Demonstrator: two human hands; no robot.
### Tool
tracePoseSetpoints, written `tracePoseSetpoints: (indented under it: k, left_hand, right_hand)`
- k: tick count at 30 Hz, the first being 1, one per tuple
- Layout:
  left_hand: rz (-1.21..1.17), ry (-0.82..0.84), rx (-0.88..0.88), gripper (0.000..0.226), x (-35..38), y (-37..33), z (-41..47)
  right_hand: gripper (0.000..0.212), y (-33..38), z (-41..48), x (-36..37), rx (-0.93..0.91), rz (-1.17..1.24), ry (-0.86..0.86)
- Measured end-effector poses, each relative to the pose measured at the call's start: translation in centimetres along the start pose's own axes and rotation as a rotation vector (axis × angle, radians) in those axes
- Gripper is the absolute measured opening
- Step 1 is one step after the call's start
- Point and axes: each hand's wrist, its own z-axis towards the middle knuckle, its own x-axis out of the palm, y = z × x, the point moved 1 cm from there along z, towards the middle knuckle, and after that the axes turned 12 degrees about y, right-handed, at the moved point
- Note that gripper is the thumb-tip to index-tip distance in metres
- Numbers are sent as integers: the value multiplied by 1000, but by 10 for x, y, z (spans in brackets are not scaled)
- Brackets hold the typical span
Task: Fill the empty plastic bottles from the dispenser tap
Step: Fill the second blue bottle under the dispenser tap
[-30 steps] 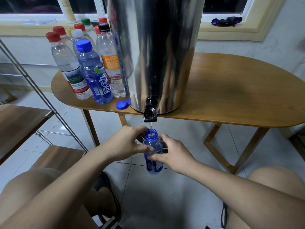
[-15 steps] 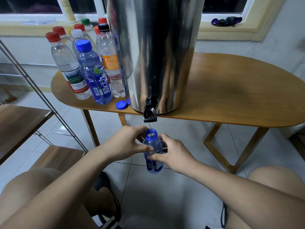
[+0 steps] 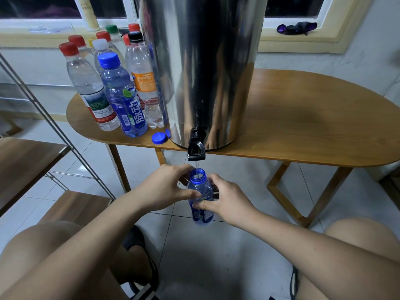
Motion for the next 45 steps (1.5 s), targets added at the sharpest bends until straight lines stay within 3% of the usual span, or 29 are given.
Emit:
tracePoseSetpoints:
  k: [29,32,35,38,41,45]
  left_hand:
    - [-74,-21,-8,44,-11,-1,-3]
    - [-92,-71,-20,52,-22,0,-7]
    - [-97,-138,-1,29,-35,-3,-14]
    - [-107,-210,18,26,-47,-10,-21]
    - [-134,-321,59,40,-57,-17,-28]
    - [-187,-427,153,30,-61,-33,-33]
  right_hand:
    - [72,1,0,-1,-23,-1,-40]
    - [74,-1,1,0,-28,-32,-60]
    - [76,-1,2,0,-32,-48,-65]
    - [75,-1,3,1,-36,-43,-73]
    - [74,-2,4,2,-34,-40,-77]
    - [72,-4,6,3,-41,-23,-85]
